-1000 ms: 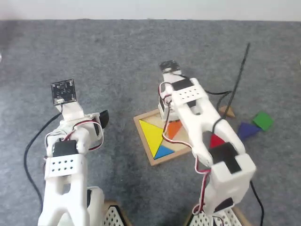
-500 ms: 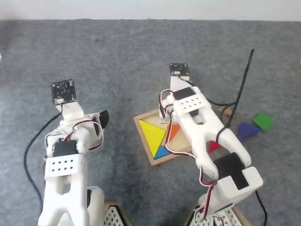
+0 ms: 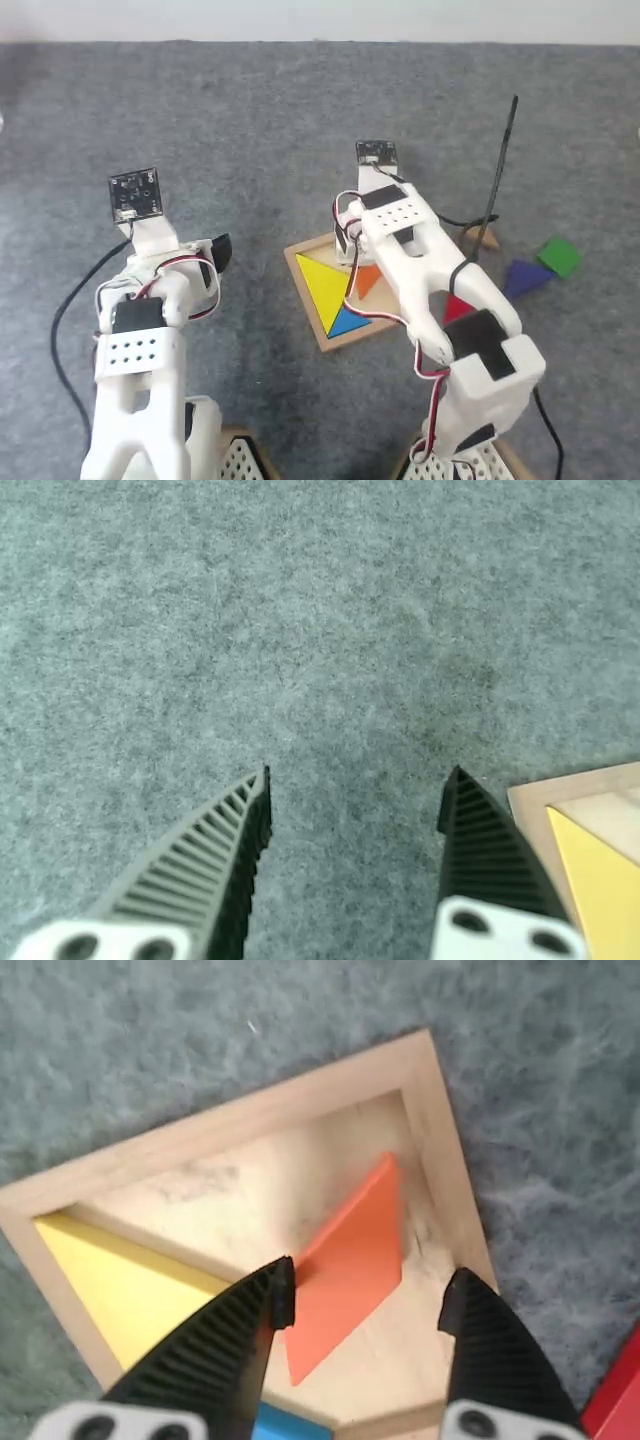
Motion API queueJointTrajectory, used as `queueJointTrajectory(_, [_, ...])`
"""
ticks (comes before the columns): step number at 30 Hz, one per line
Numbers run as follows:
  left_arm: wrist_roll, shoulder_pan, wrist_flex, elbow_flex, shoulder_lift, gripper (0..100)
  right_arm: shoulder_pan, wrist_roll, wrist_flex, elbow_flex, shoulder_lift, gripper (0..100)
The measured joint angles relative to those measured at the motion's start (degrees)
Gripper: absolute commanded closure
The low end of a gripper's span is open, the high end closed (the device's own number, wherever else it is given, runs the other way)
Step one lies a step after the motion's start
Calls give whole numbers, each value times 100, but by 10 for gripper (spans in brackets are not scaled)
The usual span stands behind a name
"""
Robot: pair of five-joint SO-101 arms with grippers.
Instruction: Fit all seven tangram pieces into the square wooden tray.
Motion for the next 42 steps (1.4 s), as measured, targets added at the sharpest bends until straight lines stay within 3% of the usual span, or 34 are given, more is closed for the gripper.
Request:
queueJointTrajectory(11, [0,0,0,0,0,731,0,0,0,-281,167,766])
queueJointTrajectory(16, [0,0,0,0,0,731,35,0,0,-281,167,845])
queueJointTrajectory(27, [0,0,0,0,0,731,26,158,-18,-264,202,857])
queueJointTrajectory(32, [0,0,0,0,0,731,35,158,114,-264,202,997])
queueJointTrajectory(42, [0,0,0,0,0,731,325,571,721,-422,202,991])
